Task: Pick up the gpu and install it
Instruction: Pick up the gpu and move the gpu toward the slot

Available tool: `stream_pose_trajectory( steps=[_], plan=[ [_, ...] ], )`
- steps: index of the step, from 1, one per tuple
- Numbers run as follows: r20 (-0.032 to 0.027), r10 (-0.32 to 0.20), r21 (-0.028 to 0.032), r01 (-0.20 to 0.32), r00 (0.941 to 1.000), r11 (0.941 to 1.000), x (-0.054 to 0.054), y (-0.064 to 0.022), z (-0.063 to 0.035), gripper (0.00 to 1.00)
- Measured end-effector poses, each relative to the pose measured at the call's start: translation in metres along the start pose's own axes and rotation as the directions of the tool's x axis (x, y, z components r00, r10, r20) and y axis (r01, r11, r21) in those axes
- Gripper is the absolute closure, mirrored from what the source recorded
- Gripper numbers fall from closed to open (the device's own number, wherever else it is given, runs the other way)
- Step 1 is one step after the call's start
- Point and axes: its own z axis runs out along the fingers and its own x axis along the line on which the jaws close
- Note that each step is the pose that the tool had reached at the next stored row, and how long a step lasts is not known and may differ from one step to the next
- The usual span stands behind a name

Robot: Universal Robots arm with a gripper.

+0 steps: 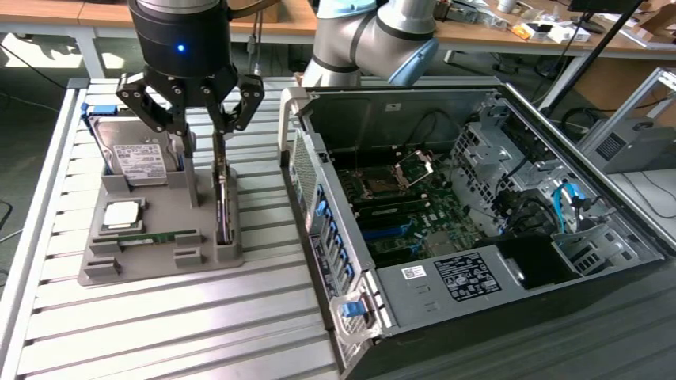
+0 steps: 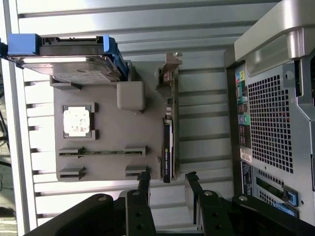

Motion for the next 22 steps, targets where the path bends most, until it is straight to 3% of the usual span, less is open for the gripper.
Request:
stream_pose_trajectory(
  steps=[22],
  plan=[
    [0.0000,0.000,0.0000,0.000,1.0000,1.0000,0.0001,-0.0002,0.0049,0.58]
  ],
)
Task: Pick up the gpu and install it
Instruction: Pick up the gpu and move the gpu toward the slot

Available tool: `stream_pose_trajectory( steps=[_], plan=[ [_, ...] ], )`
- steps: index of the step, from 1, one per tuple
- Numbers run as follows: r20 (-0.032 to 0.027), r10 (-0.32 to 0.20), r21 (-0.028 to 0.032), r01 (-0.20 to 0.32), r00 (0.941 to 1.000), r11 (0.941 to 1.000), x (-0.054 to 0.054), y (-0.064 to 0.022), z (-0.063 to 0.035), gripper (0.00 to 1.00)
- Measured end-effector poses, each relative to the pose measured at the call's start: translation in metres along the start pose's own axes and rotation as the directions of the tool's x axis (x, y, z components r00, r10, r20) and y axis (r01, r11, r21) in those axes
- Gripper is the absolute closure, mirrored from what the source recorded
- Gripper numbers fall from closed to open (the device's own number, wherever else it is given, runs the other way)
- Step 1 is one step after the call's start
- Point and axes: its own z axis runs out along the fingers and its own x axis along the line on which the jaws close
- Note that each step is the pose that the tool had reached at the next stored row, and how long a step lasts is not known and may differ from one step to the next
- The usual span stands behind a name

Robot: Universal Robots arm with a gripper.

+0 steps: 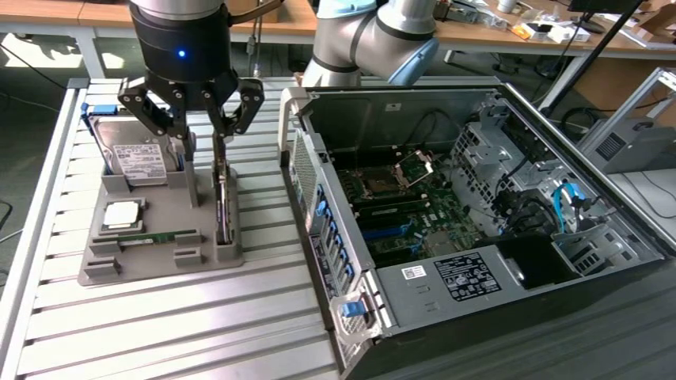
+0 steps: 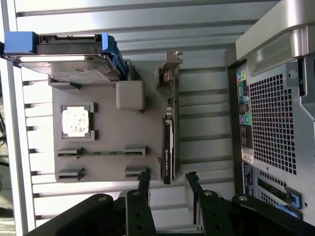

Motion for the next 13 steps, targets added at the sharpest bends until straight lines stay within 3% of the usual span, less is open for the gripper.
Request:
stream_pose_trajectory(
  steps=[13],
  plan=[
    [-0.0001,0.000,0.0000,0.000,1.0000,1.0000,0.0001,-0.0001,0.0028,0.58]
  ],
)
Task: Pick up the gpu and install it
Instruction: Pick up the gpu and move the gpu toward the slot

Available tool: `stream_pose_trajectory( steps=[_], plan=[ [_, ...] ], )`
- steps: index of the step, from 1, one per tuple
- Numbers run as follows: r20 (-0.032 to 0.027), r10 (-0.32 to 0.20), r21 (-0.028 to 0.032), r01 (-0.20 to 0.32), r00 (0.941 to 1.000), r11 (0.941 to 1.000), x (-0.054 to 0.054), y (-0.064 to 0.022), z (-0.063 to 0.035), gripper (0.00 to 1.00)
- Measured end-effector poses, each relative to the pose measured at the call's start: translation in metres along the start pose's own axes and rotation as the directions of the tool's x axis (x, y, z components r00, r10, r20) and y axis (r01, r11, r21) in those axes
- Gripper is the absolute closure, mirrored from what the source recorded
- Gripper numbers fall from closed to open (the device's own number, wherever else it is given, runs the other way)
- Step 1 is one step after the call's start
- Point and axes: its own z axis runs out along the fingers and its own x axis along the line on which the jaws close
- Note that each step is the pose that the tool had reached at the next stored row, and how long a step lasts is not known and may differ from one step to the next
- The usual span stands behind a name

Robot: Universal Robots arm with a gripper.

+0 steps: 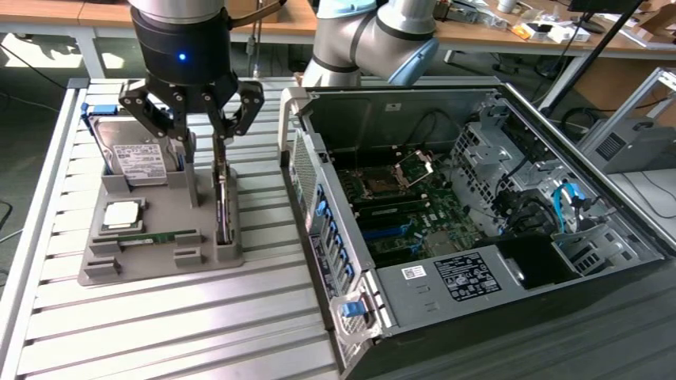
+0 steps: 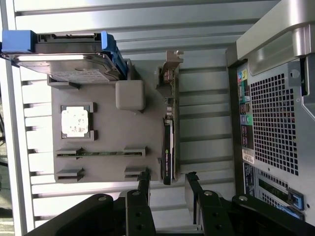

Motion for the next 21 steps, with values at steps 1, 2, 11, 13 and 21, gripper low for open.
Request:
stream_pose_trajectory(
  steps=[1,2,11,13,21],
  plan=[
    [0.0000,0.000,-0.0001,0.000,1.0000,1.0000,0.0000,0.0000,0.0003,0.58],
    [0.0000,0.000,0.0000,0.000,1.0000,1.0000,0.0000,0.0000,0.0004,0.58],
    [0.0000,0.000,0.0000,0.000,1.0000,1.0000,0.0001,-0.0001,0.0025,0.58],
    [0.0001,0.000,-0.0001,0.000,1.0000,1.0000,0.0001,-0.0001,0.0029,0.58],
    [0.0000,0.000,0.0000,0.000,1.0000,1.0000,0.0001,-0.0002,0.0050,0.58]
  ],
)
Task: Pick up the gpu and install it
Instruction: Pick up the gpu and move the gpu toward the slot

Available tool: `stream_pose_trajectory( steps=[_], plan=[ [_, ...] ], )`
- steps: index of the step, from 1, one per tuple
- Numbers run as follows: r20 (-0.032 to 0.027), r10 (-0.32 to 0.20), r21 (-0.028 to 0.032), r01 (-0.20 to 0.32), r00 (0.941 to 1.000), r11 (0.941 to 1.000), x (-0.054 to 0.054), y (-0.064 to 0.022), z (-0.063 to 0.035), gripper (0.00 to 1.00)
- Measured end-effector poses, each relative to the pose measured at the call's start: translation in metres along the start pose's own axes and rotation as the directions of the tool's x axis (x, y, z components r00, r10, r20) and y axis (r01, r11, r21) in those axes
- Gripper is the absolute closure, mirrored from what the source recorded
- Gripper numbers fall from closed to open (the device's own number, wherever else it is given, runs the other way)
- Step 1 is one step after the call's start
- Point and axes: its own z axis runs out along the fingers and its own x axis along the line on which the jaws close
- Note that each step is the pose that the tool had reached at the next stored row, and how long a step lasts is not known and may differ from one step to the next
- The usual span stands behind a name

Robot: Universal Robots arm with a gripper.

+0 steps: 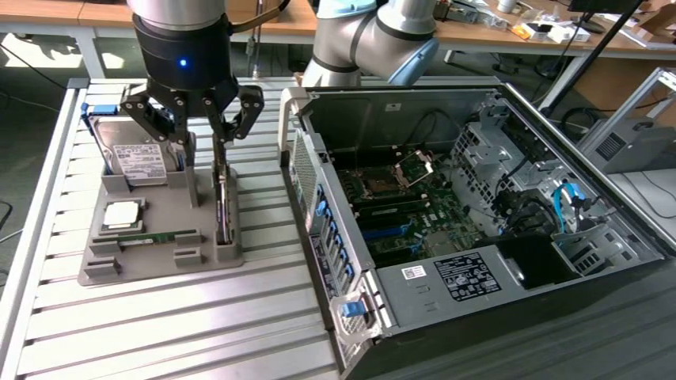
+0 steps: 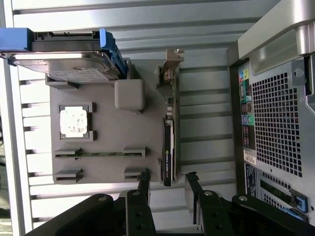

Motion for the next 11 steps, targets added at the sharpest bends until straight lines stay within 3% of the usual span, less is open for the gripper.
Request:
stream_pose_trajectory(
  steps=[11],
  plan=[
    [0.0002,0.000,-0.0001,0.000,1.0000,1.0000,0.0001,-0.0002,0.0039,0.58]
  ],
)
